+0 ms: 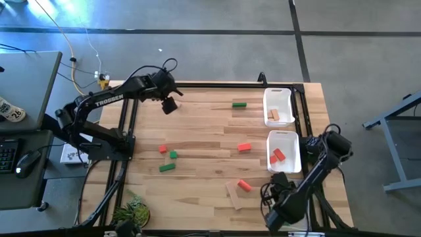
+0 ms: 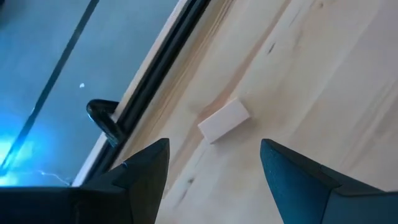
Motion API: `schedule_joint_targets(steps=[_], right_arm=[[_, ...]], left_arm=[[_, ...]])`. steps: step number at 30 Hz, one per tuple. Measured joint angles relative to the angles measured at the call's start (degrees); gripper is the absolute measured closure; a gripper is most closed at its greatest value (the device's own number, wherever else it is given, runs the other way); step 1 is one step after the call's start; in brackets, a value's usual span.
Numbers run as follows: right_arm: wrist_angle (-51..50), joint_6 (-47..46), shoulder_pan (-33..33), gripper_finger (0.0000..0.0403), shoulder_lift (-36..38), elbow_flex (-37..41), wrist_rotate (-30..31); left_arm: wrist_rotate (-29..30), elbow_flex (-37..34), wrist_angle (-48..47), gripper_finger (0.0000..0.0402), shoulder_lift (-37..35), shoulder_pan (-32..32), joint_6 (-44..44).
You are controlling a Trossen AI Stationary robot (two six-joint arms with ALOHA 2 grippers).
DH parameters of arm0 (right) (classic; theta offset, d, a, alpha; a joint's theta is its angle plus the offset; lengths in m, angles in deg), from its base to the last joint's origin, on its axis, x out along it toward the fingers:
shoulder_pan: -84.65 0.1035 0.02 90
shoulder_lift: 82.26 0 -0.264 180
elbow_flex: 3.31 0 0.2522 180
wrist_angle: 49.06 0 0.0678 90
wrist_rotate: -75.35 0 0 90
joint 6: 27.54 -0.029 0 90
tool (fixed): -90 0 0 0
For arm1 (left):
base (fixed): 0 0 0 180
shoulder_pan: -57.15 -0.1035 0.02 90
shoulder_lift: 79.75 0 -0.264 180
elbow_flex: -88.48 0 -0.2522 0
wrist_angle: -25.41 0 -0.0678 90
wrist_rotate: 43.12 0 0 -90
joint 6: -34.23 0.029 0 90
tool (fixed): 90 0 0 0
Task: Sort & place blocks by color
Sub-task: Put the brown block into the top white bin
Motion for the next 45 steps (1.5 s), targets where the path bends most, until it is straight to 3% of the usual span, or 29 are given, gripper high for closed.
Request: schedule_joint_targets(steps=[6, 14, 18, 29, 36, 45], right_arm=[[-0.86, 0.52, -4.79, 0.0279, 0.72, 0.0, 4.82], [-0.45, 3.04, -11.81, 0.0279, 3.28, -0.04, 13.74], [4.42, 6.69, -15.65, 0.0279, 5.6, -0.04, 16.8], [29.84, 19.91, -22.8, 0.0279, 6.64, -0.07, 11.22], [34.1, 22.31, -23.51, 0.0279, 6.64, -0.07, 10.2], [35.54, 23.88, -22.54, 0.0279, 3.71, -0.09, 5.2]], left_arm=[[-5.53, 0.0, 1.01, 0.0163, 0.0, -3.26, 7.07], [-6.35, 0.02, 4.72, 0.0163, 0.0, -5.86, 8.12], [-9.38, 0.02, 4.49, 0.0163, 0.0, -6.26, 6.07], [-10.64, 0.02, 4.18, 0.0163, 0.0, -6.13, -2.8], [-10.65, 0.02, 2.93, 0.0163, 0.0, -6.13, -3.1], [-10.67, 0.02, -4.29, 0.0163, 0.0, -6.13, -10.42]])
